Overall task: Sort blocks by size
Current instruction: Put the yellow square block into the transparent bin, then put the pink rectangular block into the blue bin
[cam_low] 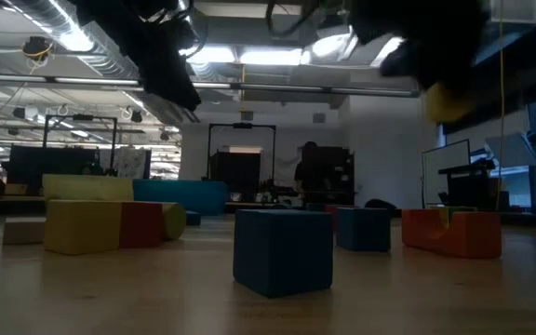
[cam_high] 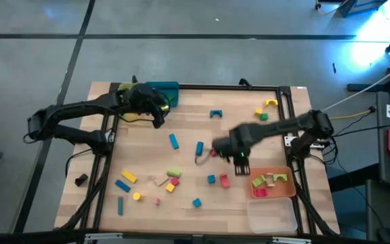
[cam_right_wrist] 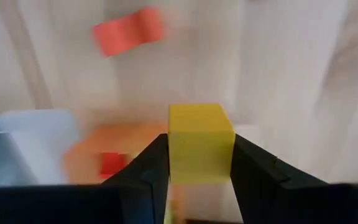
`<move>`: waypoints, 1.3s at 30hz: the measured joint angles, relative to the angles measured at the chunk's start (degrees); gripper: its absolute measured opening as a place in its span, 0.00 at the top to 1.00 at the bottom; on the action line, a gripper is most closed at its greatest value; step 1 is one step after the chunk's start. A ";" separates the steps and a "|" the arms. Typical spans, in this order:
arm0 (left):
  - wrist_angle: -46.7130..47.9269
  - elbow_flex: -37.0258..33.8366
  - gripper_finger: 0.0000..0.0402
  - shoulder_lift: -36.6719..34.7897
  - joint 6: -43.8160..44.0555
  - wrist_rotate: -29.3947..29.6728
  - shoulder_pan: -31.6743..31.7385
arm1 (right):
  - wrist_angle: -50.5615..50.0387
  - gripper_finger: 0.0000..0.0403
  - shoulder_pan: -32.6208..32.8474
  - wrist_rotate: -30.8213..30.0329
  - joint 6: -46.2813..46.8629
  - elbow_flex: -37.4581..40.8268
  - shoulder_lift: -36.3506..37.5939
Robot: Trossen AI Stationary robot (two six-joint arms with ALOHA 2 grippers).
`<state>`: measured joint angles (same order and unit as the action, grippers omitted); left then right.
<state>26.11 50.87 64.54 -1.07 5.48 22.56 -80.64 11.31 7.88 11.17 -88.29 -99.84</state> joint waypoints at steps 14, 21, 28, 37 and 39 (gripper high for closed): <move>-5.62 -0.02 0.51 5.70 6.21 -0.02 -10.83 | 2.62 0.66 32.74 -1.42 48.60 0.04 -0.10; -6.47 -0.02 0.51 8.17 7.09 -0.02 -15.15 | 10.91 0.65 41.88 -4.36 60.18 2.03 -0.42; -6.65 -0.04 0.51 9.04 7.46 0.00 -18.30 | 15.10 0.57 44.70 -7.47 63.42 3.28 -0.50; -5.81 -0.04 0.51 9.07 8.14 0.04 -21.63 | 15.01 0.47 44.54 -7.83 63.44 3.34 -0.50; -3.69 -0.04 0.51 8.79 10.10 0.02 -22.71 | 14.40 0.48 44.34 -10.46 63.40 3.33 -0.50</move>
<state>22.42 50.83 73.33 9.03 5.50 -0.16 -66.24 55.65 -2.59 74.57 -84.96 -100.33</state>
